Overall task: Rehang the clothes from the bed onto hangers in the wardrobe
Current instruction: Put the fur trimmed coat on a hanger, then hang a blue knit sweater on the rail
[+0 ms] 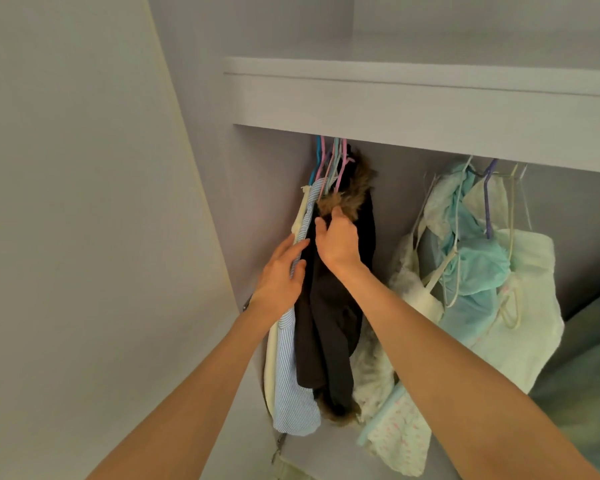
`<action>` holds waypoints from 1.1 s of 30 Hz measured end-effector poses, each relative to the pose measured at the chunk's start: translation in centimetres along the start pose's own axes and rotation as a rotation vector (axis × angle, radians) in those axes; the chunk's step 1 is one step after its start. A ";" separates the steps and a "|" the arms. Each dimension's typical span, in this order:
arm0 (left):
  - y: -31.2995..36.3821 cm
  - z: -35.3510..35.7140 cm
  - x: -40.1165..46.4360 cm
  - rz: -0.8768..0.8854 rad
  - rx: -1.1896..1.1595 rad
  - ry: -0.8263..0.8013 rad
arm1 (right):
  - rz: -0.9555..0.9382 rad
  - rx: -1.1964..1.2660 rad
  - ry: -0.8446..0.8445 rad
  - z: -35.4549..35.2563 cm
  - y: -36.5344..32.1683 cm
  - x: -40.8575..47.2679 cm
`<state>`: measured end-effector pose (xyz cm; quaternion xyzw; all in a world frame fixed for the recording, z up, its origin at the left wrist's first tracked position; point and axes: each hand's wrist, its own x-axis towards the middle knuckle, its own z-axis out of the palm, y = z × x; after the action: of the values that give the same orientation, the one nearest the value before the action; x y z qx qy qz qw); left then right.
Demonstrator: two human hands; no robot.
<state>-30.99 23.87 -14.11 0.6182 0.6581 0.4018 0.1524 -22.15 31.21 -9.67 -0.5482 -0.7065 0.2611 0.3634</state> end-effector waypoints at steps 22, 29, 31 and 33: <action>0.8 3.1 -23.6 -0.325 0.614 0.186 | -0.852 -0.451 -0.486 -0.3 7.8 -16.8; 2.2 -0.4 -40.2 -0.764 0.716 0.457 | -1.154 -0.261 -0.879 3.0 2.5 -29.2; 3.5 -1.1 -44.9 -0.851 0.753 0.556 | -1.221 -0.151 -0.949 3.3 0.5 -33.4; 5.3 -1.5 -49.7 -0.959 0.765 0.637 | -1.291 -0.091 -1.025 3.3 -1.3 -38.1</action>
<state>-18.95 -23.67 -24.08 0.1209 0.9671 0.1915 -0.1163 -20.38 -5.80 -19.31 0.1385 -0.9706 0.1897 0.0520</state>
